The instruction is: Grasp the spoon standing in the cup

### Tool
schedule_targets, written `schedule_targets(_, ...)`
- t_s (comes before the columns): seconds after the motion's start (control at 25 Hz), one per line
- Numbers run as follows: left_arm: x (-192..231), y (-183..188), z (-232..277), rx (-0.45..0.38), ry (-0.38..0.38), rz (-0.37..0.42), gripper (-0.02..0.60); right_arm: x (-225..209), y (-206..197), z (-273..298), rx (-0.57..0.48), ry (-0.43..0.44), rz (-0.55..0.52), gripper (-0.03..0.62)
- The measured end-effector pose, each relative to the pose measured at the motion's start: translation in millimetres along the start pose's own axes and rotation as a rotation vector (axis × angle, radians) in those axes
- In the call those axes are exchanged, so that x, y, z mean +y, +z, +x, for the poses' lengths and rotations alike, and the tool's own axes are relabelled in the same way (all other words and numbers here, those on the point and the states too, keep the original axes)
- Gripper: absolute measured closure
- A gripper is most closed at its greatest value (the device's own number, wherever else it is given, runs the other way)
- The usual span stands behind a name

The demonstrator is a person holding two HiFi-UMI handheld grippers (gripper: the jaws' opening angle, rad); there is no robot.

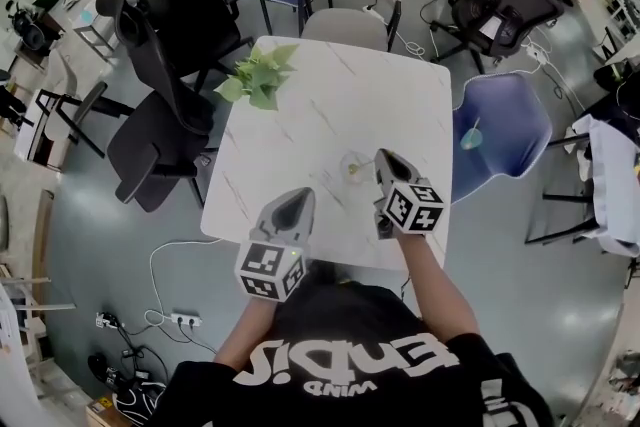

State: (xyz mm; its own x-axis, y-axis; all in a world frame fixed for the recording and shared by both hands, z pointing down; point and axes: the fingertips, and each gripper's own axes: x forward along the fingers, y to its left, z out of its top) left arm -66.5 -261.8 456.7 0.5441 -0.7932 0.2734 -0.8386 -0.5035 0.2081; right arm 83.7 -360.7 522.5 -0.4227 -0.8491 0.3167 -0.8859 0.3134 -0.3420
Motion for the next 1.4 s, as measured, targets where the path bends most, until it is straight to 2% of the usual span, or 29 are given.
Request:
schedule_targets(0.4, -8.7, -1.2, -0.7, 0.008, -0.016, 0.002, 0.568, 17.1, 33.4, -36.7, -0.073, 0.038, -0.015, 0.58)
schedule_targets(0.84, -15.9, -3.0, 0.3, 0.012, -0.028, 0.011, 0.568, 29.6, 49.3, -79.8, -0.144, 0.058, -0.015, 0.579)
schedule_targets(1.08, -20.6, -3.0, 0.1, 0.01, -0.032, 0.013, 0.568, 30.9, 49.6, -109.5, -0.172, 0.053, 0.016, 0.58)
schedule_targets(1.4, -29.0, -4.0, 3.2, 0.011, -0.048, 0.016, 0.568, 18.1, 37.9, -139.0, -0.193, 0.016, -0.005, 0.579)
